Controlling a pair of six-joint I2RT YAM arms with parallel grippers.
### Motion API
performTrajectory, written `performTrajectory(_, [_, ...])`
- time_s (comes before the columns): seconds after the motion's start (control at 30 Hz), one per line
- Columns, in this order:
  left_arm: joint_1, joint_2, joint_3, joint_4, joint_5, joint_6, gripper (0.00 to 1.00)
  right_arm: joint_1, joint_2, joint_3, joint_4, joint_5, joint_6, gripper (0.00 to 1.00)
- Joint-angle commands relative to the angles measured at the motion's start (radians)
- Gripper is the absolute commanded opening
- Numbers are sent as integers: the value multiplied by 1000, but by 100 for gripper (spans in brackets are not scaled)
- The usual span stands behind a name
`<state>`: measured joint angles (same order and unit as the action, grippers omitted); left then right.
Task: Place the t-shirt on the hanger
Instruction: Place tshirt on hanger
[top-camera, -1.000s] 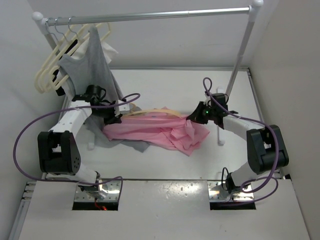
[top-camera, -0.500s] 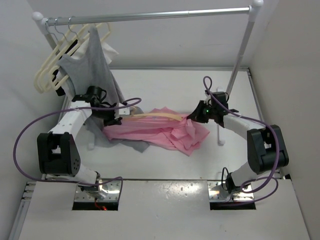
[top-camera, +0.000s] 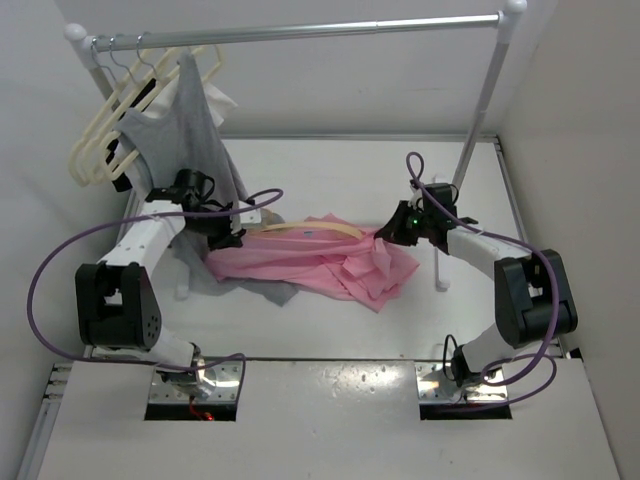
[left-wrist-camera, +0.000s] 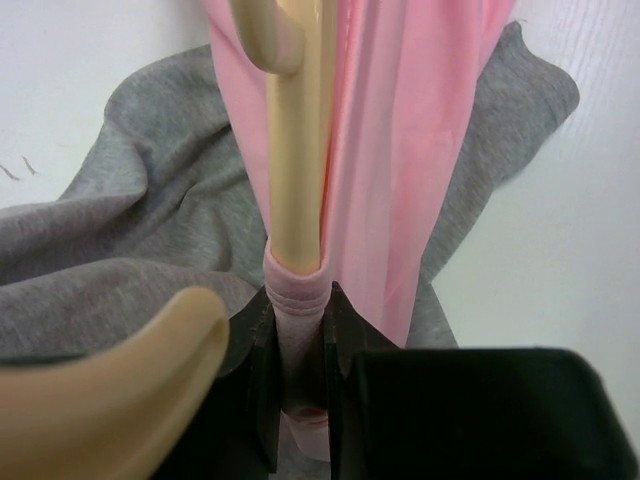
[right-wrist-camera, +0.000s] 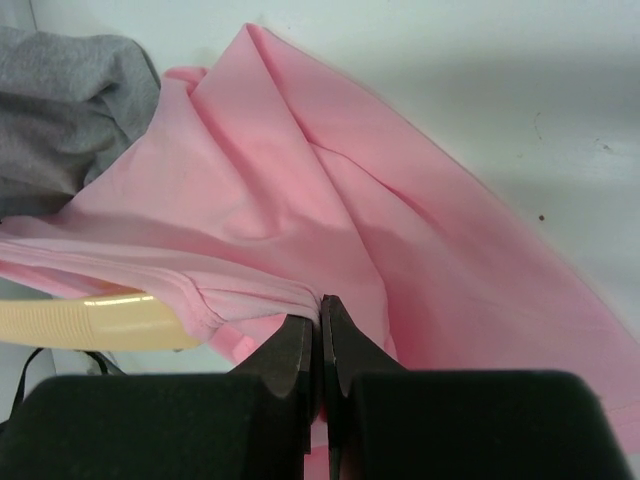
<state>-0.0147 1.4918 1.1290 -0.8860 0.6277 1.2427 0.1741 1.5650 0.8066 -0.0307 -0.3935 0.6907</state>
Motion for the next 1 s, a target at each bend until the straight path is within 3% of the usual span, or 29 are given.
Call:
performTrajectory(0.0, [44,25,43,-51,-226,-74,0,-105,-23,13,-6,289,-72,0])
performTrajectory(0.73, [24,128,121,58,-276,-336,0,-87,-80,5,-6,234,-154,0])
performTrajectory(0.97, [-53,70,43,87,-388,-230,0,-87,-109,-4,-6,213,-154,0])
